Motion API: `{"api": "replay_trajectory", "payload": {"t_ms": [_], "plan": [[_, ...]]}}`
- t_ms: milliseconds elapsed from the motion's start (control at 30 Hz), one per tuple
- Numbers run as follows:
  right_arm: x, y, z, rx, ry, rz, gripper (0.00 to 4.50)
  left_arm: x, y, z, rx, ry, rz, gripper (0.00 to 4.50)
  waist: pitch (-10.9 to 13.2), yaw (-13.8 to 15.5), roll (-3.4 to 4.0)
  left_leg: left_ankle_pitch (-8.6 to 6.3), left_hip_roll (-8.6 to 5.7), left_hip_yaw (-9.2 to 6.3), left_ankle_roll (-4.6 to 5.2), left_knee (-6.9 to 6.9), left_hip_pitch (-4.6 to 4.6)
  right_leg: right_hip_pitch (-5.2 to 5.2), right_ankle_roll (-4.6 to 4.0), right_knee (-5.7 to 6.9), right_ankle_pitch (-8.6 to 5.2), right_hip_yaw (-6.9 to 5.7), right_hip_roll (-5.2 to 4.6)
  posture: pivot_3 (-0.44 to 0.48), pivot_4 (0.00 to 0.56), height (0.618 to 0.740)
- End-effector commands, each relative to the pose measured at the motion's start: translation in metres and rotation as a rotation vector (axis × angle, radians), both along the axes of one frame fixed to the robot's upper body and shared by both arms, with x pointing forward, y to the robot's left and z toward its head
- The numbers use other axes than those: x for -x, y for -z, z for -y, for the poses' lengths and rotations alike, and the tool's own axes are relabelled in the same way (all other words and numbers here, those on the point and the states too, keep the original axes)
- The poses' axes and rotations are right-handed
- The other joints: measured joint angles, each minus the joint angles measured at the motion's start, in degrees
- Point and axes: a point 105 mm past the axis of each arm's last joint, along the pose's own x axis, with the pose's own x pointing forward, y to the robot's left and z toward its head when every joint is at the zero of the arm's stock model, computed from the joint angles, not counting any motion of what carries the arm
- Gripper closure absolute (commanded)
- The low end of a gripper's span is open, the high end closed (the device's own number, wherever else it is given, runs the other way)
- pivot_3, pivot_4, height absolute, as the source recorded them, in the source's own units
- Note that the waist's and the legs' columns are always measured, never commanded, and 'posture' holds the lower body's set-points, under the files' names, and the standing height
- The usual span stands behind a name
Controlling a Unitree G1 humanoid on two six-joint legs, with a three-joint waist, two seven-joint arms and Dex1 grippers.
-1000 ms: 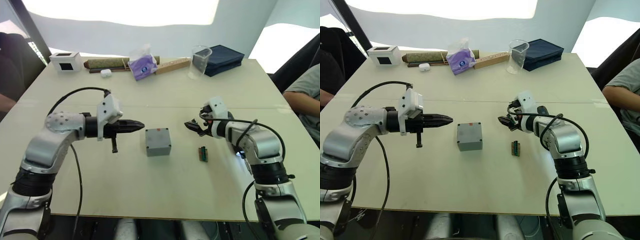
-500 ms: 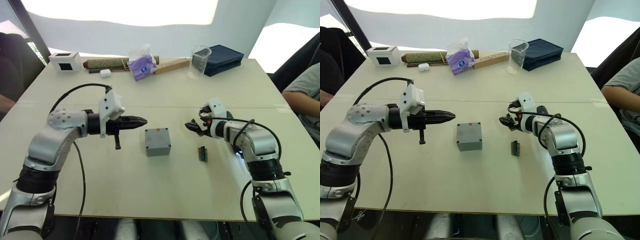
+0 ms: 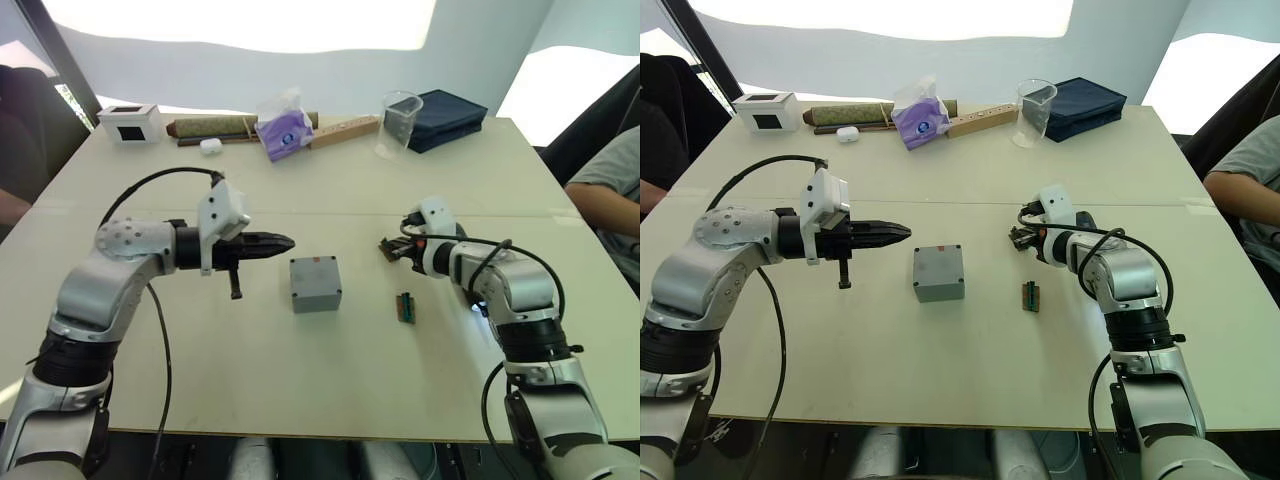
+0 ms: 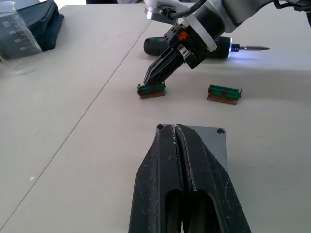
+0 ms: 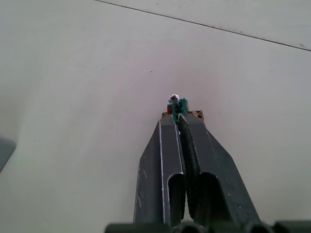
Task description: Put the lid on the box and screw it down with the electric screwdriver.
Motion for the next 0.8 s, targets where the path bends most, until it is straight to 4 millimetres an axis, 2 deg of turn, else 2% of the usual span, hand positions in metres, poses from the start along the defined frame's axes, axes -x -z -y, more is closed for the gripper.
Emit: {"api": "replay_trajectory", "payload": {"t_ms": [33, 267, 400, 533, 667, 733, 800], "plan": [[0.000, -0.026, 0.002, -0.021, -0.003, 0.081, 4.48, 0.003, -0.005, 0.004, -0.001, 0.022, 0.021, 4.50, 0.0, 0.0, 0.00, 0.00, 0.00, 0.00, 0.00, 0.00, 0.00, 0.00, 0.00, 0.00, 0.00, 0.00, 0.00, 0.000, 0.150, 0.740], [0.002, -0.056, -0.001, -0.037, -0.021, 0.128, 4.48, 0.003, -0.001, -0.005, -0.010, -0.011, 0.007, 4.50, 0.0, 0.0, 0.00, 0.00, 0.00, 0.00, 0.00, 0.00, 0.00, -0.01, 0.00, 0.01, 0.00, 0.00, 0.00, 0.000, 0.150, 0.740], [0.010, -0.069, -0.012, -0.025, -0.082, 0.116, 4.48, 0.001, 0.001, -0.015, -0.016, -0.047, 0.000, 4.50, 0.0, 0.0, 0.00, 0.00, 0.00, 0.00, 0.00, -0.01, 0.00, -0.01, 0.00, 0.00, 0.00, 0.00, 0.00, 0.000, 0.150, 0.740], [0.027, -0.082, -0.046, -0.045, -0.237, 0.088, 4.48, -0.001, 0.001, -0.027, -0.025, -0.084, 0.000, 4.50, 0.0, -0.1, 0.00, 0.00, 0.01, 0.01, 0.00, -0.02, 0.00, -0.04, 0.00, 0.02, 0.00, 0.01, 0.00, 0.000, 0.150, 0.740], [0.040, -0.086, -0.076, -0.049, -0.346, 0.073, 4.48, -0.003, 0.002, -0.035, -0.032, -0.113, -0.004, 4.50, 0.0, -0.1, 0.00, 0.00, 0.01, 0.00, 0.01, -0.04, -0.01, -0.05, 0.00, 0.02, 0.00, 0.01, 0.00, 0.000, 0.150, 0.740], [0.045, -0.084, -0.089, -0.043, -0.387, 0.063, 4.48, -0.004, 0.003, -0.037, -0.032, -0.123, -0.006, 4.50, 0.0, 0.0, 0.00, -0.01, 0.01, 0.00, 0.01, -0.04, -0.01, -0.05, 0.00, 0.02, 0.00, 0.00, 0.00, 0.000, 0.150, 0.740], [0.051, -0.073, -0.100, 0.002, -0.432, 0.050, 4.48, -0.005, 0.005, -0.038, -0.026, -0.133, -0.013, 4.50, 0.0, 0.1, 0.00, -0.01, 0.00, 0.01, 0.01, -0.03, -0.03, -0.04, 0.00, 0.01, 0.00, 0.00, -0.01, 0.000, 0.150, 0.740]]}}
